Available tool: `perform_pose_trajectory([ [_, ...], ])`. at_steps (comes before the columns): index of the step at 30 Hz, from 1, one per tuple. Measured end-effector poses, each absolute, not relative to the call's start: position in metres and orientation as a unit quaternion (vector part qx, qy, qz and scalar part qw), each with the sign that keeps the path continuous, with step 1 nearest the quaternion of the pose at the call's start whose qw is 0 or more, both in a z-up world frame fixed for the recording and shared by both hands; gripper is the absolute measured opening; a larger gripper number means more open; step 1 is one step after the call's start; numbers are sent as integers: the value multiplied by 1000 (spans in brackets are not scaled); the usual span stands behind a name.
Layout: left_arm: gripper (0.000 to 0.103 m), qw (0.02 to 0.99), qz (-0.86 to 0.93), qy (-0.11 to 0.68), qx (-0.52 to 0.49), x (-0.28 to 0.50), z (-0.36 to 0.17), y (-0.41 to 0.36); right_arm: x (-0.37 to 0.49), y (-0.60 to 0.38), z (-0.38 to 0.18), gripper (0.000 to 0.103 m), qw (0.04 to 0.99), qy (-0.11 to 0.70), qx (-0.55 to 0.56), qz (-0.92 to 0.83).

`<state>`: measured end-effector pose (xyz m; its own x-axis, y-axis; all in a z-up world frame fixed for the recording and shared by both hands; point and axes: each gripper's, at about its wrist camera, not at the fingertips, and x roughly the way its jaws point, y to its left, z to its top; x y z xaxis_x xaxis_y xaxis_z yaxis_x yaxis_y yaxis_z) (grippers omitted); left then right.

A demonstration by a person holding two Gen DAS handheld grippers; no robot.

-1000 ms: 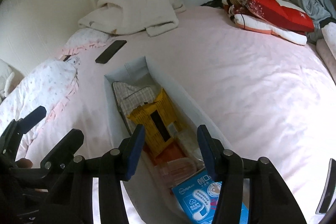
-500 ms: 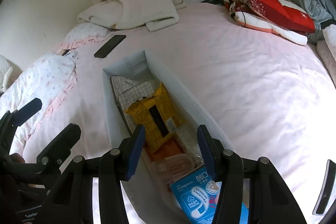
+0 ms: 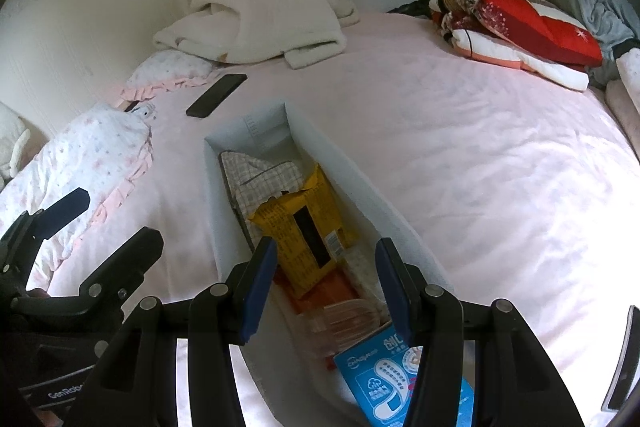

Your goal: Organize objects

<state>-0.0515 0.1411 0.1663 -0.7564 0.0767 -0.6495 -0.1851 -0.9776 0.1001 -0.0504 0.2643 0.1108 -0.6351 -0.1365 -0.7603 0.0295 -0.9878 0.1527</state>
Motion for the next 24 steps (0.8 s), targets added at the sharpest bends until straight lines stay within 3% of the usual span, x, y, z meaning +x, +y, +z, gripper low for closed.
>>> perform_pose_trajectory([
  [8,98,61,927,90,-358,-53,166,146,-52,264,103,53,43,-57,447,-892],
  [16,98,42,904,111,-410,-59,167,160,-46,249,90,52,14,36,457,-889],
  [24,98,33,899,93,-427,-55,177,174,-40,260,102,53,38,1,451,-892],
])
